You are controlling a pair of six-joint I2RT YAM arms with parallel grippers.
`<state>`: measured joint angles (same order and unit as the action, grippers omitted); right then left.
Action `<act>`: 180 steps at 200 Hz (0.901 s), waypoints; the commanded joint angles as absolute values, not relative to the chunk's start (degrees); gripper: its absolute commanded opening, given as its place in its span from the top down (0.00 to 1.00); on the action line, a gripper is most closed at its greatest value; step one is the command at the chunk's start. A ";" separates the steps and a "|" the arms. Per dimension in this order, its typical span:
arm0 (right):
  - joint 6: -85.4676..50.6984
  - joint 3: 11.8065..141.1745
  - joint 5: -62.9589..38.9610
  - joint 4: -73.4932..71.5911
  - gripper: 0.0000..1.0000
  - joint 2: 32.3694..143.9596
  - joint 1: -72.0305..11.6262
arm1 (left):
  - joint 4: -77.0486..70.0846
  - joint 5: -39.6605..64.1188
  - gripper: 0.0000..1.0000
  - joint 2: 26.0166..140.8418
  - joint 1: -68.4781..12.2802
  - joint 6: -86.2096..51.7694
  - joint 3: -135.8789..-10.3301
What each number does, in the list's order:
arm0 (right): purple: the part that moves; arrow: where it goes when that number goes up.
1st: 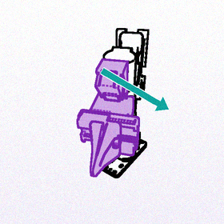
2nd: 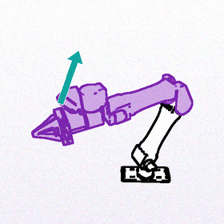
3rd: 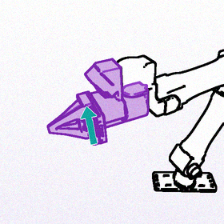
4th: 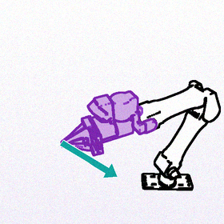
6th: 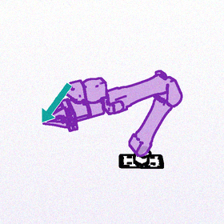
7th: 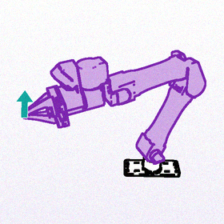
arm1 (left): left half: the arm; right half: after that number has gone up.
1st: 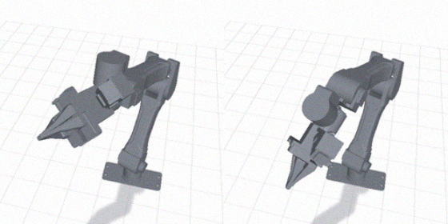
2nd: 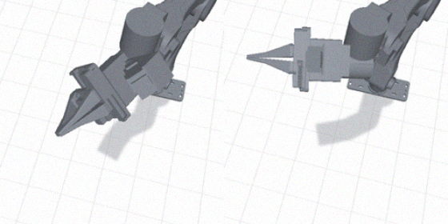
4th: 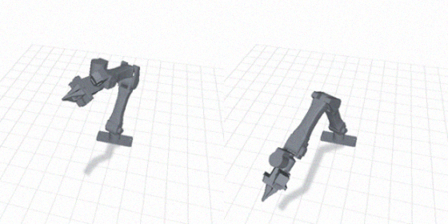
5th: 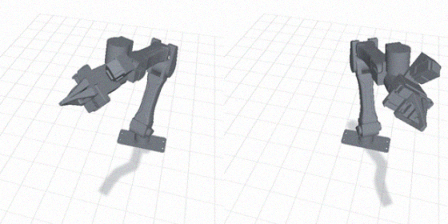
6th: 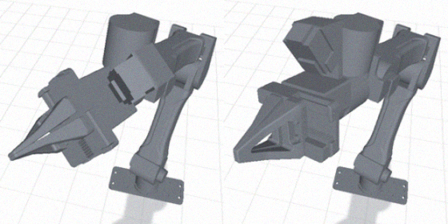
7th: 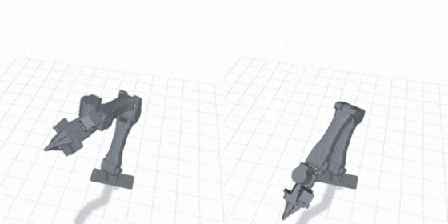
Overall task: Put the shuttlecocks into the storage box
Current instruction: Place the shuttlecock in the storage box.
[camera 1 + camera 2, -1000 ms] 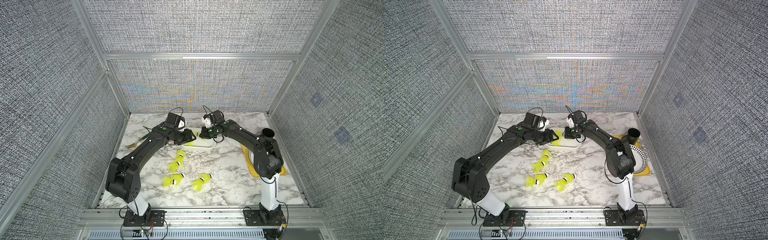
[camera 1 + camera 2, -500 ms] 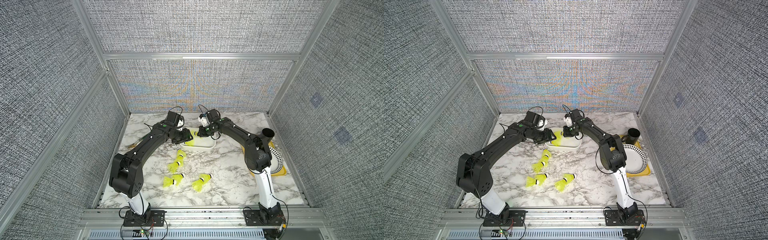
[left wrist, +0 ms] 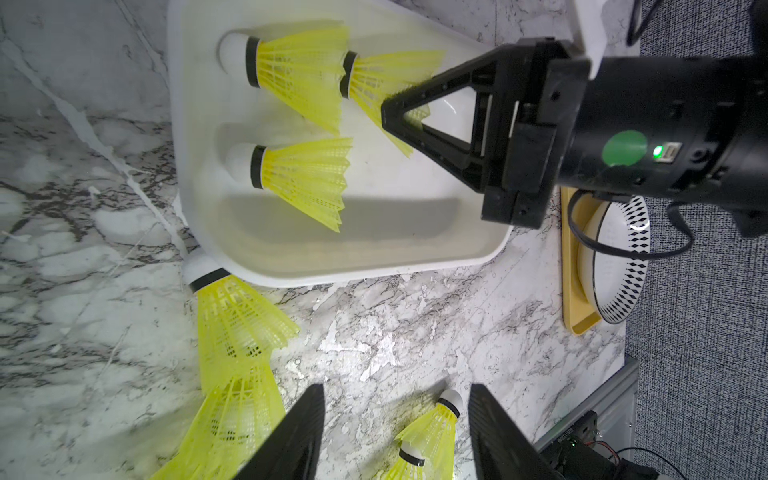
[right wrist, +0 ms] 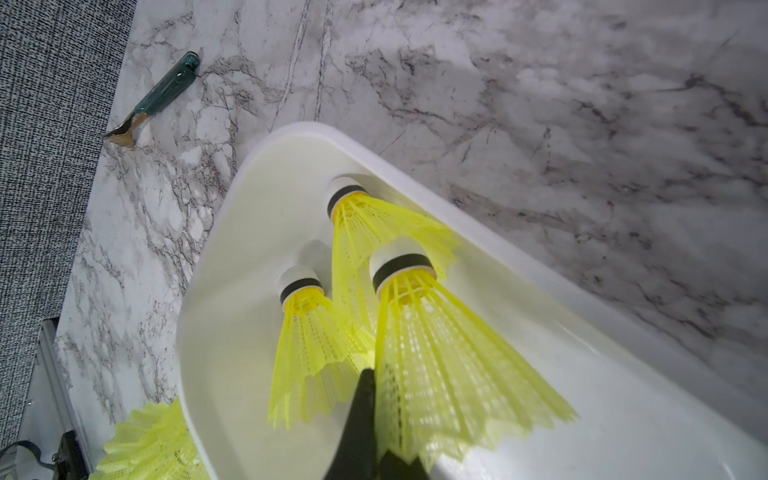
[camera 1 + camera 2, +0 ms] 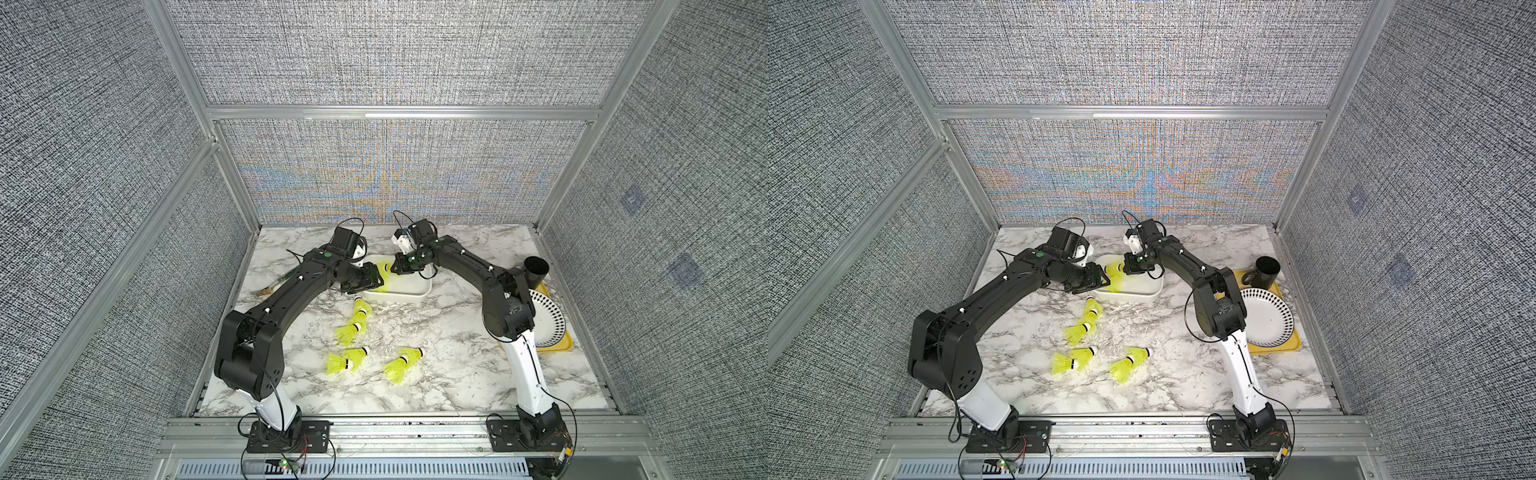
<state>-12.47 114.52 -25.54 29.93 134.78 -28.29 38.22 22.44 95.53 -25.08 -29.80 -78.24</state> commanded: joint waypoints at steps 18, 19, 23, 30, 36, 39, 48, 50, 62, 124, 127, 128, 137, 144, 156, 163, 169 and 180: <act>-11.08 117.27 -28.19 29.44 1.00 136.93 -28.31 | 38.40 22.13 0.41 94.34 -24.96 -29.18 -77.02; -11.03 117.35 -28.20 29.44 1.00 136.98 -28.30 | 38.41 22.10 0.41 94.32 -24.96 -29.18 -77.00; -10.99 117.63 -28.53 29.62 1.00 137.22 -28.35 | 38.40 22.13 0.41 94.23 -24.97 -29.18 -76.91; -10.99 118.17 -28.70 29.97 1.00 137.65 -28.39 | 38.38 22.15 0.41 94.06 -24.97 -29.18 -76.82; -10.92 118.50 -28.98 30.09 1.00 137.94 -28.39 | 38.39 22.15 0.41 93.97 -24.97 -29.18 -76.71; -10.95 118.62 -29.07 30.10 1.00 138.06 -28.39 | 38.37 22.12 0.41 93.84 -24.96 -29.18 -76.73; -10.81 118.89 -29.54 30.04 1.00 138.26 -28.42 | 38.36 22.22 0.41 93.78 -24.96 -29.18 -76.67; -10.81 118.95 -29.64 29.97 1.00 138.25 -28.40 | 38.40 22.28 0.41 93.71 -25.01 -29.18 -76.67; -10.72 119.27 -30.15 29.72 1.00 138.58 -28.39 | 38.40 22.41 0.41 93.61 -24.97 -29.17 -76.65; -9.89 120.96 -31.82 30.13 1.00 140.75 -28.48 | 38.32 22.64 0.41 93.19 -24.96 -29.40 -75.94; -9.86 121.07 -31.92 30.08 1.00 140.82 -28.48 | 38.28 22.68 0.41 93.17 -24.98 -29.36 -75.89; -9.81 121.09 -31.91 30.11 1.00 140.94 -28.48 | 38.30 22.72 0.41 93.17 -24.97 -29.40 -75.87; -9.76 121.52 -32.06 30.18 1.00 141.34 -28.48 | 38.32 22.75 0.41 93.19 -25.00 -29.44 -75.85; -9.67 121.95 -32.34 30.23 1.00 141.69 -28.47 | 38.24 22.84 0.41 93.18 -25.01 -29.47 -75.77; -9.73 122.49 -32.64 30.15 1.00 142.16 -28.47 | 38.34 22.84 0.41 93.08 -24.97 -29.44 -75.68; -9.71 122.75 -32.78 30.19 1.00 142.37 -28.45 | 38.38 22.92 0.41 93.00 -24.97 -29.44 -75.67; -9.72 122.94 -32.87 30.17 1.00 142.59 -28.39 | 38.36 22.91 0.41 92.99 -24.96 -29.44 -75.63; -9.76 123.30 -32.99 30.14 1.00 142.97 -28.39 | 38.48 23.01 0.41 92.91 -24.96 -29.44 -75.64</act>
<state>-10.41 122.45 -31.97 30.17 142.30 -28.42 38.28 22.52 93.49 -25.04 -29.85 -75.75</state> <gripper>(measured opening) 0.049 0.586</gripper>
